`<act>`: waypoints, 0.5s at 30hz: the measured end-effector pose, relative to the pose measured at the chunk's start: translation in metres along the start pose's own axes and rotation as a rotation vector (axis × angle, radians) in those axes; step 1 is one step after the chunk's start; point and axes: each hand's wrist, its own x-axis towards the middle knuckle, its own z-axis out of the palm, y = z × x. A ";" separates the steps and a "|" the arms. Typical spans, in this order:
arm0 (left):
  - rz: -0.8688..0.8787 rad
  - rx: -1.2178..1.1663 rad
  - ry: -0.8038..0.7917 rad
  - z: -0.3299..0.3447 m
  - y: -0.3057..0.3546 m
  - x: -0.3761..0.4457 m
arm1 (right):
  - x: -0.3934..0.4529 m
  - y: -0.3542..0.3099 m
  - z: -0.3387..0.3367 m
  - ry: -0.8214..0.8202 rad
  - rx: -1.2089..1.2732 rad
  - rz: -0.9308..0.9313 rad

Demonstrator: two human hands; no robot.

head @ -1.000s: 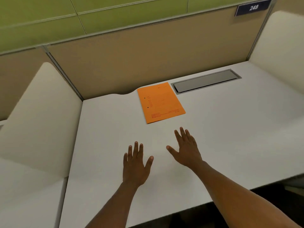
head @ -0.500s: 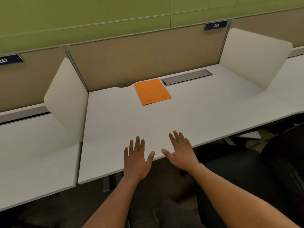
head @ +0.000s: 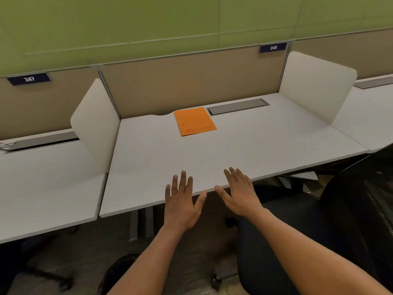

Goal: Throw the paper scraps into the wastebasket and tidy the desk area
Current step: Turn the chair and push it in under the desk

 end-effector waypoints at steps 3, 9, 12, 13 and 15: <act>-0.040 -0.012 0.015 0.004 0.030 -0.025 | -0.025 0.024 -0.011 0.005 0.020 -0.047; -0.149 -0.077 0.033 0.017 0.111 -0.099 | -0.092 0.092 -0.044 0.003 0.030 -0.142; -0.187 -0.131 0.015 0.018 0.171 -0.143 | -0.130 0.129 -0.069 -0.008 -0.031 -0.194; -0.180 -0.141 0.013 0.018 0.190 -0.154 | -0.140 0.140 -0.077 -0.001 -0.040 -0.204; -0.143 -0.137 0.017 0.015 0.225 -0.168 | -0.156 0.159 -0.098 0.010 -0.036 -0.205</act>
